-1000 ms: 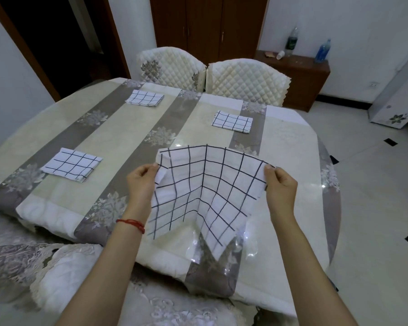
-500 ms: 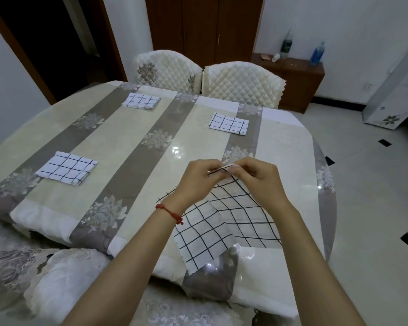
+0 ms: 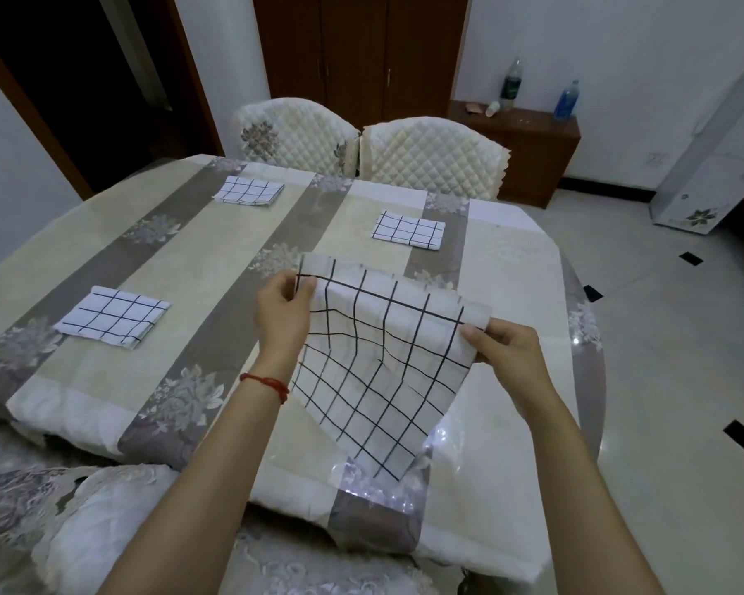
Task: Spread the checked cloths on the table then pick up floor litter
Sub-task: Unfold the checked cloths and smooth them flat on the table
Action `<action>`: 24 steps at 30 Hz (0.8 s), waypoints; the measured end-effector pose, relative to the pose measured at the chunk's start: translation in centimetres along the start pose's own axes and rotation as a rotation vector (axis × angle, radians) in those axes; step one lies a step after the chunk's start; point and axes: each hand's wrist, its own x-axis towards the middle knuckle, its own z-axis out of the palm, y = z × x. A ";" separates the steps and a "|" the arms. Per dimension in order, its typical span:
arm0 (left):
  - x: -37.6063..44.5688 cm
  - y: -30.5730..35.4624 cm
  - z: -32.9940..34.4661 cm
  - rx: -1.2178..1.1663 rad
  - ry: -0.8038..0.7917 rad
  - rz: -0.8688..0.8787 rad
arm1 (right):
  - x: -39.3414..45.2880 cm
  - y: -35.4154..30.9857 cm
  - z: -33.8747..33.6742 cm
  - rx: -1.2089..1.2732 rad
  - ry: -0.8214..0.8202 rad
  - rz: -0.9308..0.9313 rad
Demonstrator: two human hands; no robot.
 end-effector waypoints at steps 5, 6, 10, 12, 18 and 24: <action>-3.2 1.8 1.1 0.101 0.006 0.143 | 0.5 -1.6 2.7 0.088 0.079 -0.025; -4.2 2.1 1.5 0.092 -0.065 0.171 | 0.5 -1.9 3.3 0.103 0.073 -0.033; -7.2 2.5 3.0 -0.020 -0.279 0.106 | 0.5 -2.6 5.0 0.109 0.018 -0.086; -7.8 2.7 3.2 -0.120 -0.379 0.033 | 0.4 -2.7 5.6 0.102 -0.002 -0.087; -6.7 2.2 2.6 -0.301 -0.343 -0.137 | 0.6 -2.3 5.6 0.124 -0.065 -0.039; -2.6 0.5 1.9 -0.289 -0.257 -0.226 | 3.0 -1.6 3.9 -0.037 0.024 0.043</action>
